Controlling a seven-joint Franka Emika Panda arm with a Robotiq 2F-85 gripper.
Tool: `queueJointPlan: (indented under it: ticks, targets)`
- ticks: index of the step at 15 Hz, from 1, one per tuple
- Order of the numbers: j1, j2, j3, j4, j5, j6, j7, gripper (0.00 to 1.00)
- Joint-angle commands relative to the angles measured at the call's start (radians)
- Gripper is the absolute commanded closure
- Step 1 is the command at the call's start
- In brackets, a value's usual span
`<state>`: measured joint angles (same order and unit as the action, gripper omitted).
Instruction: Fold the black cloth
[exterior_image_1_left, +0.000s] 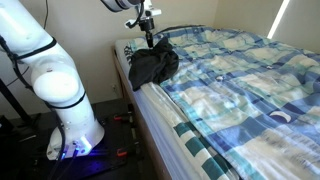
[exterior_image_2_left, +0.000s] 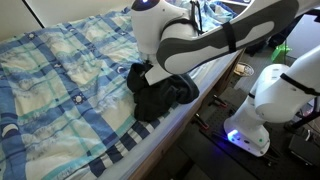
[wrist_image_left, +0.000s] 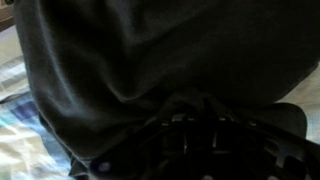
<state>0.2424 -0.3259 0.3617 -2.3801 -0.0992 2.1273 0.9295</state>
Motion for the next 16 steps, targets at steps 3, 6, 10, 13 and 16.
queueJointPlan:
  ticks: [3,6,10,13,16]
  targets:
    - [0.001,-0.028,-0.004,-0.043,0.05,-0.013,-0.008,0.82]
    - [-0.001,-0.042,-0.001,-0.033,0.041,0.007,-0.002,0.57]
    - [-0.002,-0.108,0.016,-0.017,0.009,0.02,0.009,0.27]
    - [-0.007,-0.156,0.037,-0.001,-0.005,0.017,0.018,0.05]
    - [-0.014,-0.188,0.059,0.02,-0.02,0.003,0.017,0.0]
